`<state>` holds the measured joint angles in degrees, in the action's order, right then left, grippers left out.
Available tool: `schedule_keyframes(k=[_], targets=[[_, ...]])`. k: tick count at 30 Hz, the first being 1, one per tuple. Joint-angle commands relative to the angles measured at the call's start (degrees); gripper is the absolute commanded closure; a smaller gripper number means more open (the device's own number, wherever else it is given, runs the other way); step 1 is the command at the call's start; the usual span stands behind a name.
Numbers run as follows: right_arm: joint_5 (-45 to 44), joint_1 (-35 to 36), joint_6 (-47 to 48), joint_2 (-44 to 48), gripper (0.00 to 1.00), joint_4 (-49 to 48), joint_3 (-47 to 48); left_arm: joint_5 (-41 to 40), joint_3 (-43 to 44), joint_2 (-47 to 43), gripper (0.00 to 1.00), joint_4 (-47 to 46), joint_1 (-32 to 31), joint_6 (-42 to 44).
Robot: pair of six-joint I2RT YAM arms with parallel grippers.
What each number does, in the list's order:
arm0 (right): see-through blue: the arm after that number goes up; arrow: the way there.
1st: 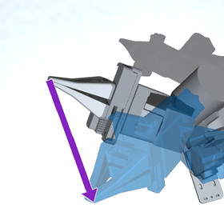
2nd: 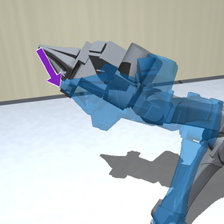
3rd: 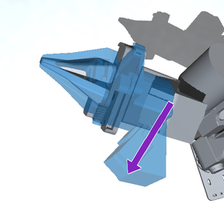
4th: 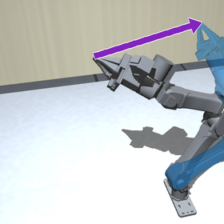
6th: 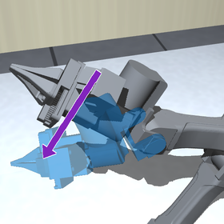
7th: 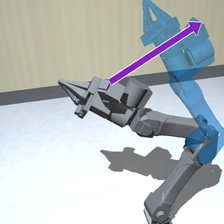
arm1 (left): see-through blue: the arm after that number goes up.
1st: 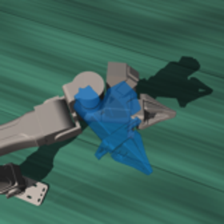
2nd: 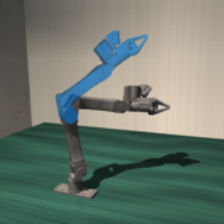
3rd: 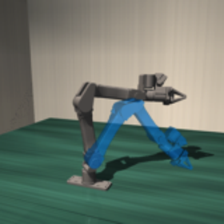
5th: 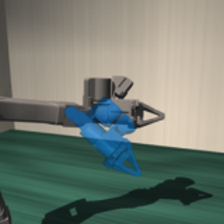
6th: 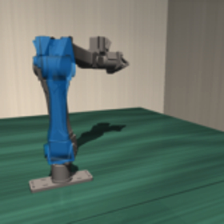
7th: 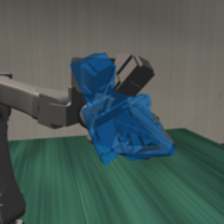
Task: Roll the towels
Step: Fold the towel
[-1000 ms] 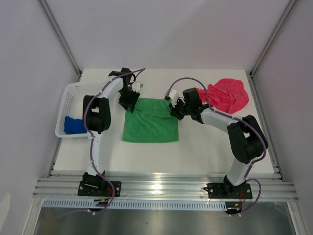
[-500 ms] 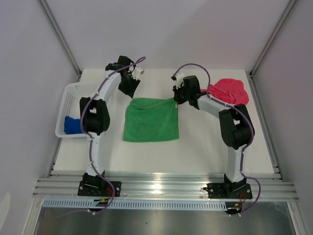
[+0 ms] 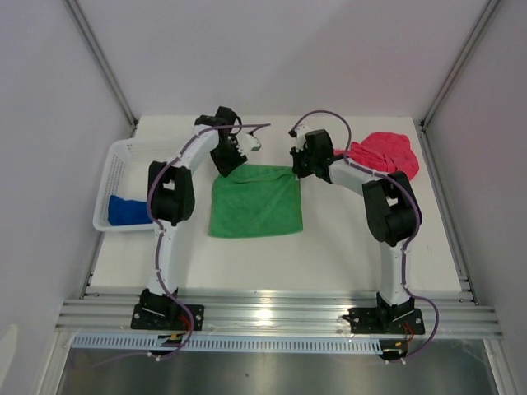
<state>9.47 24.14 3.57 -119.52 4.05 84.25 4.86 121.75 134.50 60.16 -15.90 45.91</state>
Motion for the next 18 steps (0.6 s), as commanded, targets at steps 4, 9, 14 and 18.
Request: schedule_keyframes(k=[4,9,14,18], targets=[[0.11,0.12,-0.94,0.26,1.00,-1.07,-0.31,2.97,3.22,1.64,0.48,8.11,-1.06,11.37],[0.37,0.03,-1.38,0.78,1.00,-1.50,-1.28,-0.64,7.44,6.03,0.51,14.10,-2.20,16.93],[0.54,0.12,-1.29,1.57,1.00,-2.12,-2.51,-6.17,7.62,7.44,0.58,8.76,-2.29,17.11],[0.37,0.12,-0.76,1.58,1.00,-1.59,-2.60,-4.35,7.62,7.27,0.59,6.46,-2.29,16.67]])
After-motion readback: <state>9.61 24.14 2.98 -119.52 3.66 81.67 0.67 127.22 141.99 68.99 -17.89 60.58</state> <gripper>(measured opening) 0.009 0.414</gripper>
